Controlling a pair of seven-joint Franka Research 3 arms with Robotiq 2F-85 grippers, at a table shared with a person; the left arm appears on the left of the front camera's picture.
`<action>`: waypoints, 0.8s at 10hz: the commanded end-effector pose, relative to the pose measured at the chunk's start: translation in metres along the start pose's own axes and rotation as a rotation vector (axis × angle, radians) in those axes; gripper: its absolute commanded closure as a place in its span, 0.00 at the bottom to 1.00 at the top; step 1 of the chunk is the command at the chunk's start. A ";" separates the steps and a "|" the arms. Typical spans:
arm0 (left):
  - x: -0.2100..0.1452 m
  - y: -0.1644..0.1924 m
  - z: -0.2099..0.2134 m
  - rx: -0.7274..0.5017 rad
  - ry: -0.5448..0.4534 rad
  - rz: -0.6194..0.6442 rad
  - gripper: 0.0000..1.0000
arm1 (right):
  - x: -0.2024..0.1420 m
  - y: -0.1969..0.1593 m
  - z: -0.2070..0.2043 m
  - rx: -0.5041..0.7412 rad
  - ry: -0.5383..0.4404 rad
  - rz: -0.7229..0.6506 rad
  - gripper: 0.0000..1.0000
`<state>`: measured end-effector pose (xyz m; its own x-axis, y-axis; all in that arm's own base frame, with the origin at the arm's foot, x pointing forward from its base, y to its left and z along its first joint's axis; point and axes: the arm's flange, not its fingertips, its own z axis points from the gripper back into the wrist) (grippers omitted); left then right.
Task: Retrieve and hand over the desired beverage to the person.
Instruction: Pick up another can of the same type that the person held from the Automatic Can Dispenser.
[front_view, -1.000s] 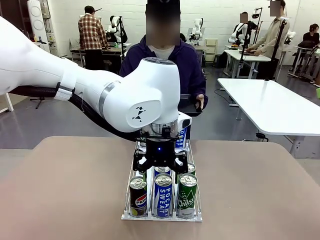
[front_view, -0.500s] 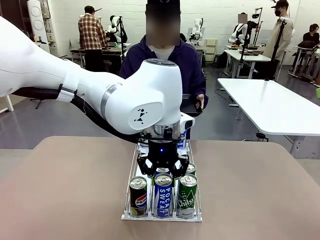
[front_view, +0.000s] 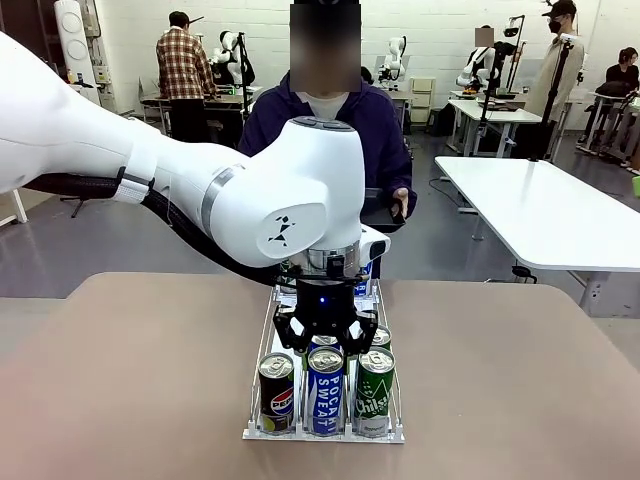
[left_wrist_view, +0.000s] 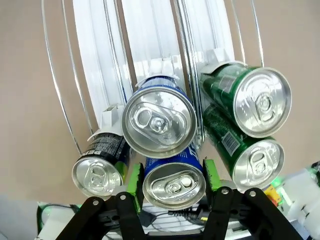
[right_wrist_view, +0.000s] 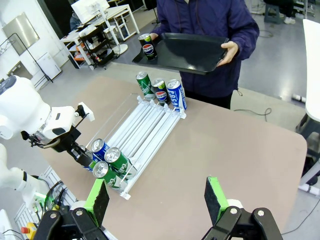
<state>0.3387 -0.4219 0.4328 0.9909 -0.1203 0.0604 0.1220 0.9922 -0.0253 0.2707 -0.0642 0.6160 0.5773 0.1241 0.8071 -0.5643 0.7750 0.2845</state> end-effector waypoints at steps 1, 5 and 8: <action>-0.005 0.004 0.051 0.008 0.009 -0.087 0.62 | 0.001 -0.001 -0.003 0.032 -0.007 0.005 0.00; -0.019 0.020 0.189 -0.064 -0.159 -0.080 0.62 | 0.001 -0.001 -0.003 0.032 -0.007 0.005 0.00; -0.002 0.031 0.245 -0.043 -0.239 -0.014 0.62 | 0.001 -0.001 -0.003 0.032 -0.007 0.005 0.00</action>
<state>0.3122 -0.3805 0.6726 0.9491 -0.1307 0.2865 0.1604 0.9836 -0.0825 0.2708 -0.0642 0.6160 0.5774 0.1243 0.8069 -0.5642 0.7751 0.2844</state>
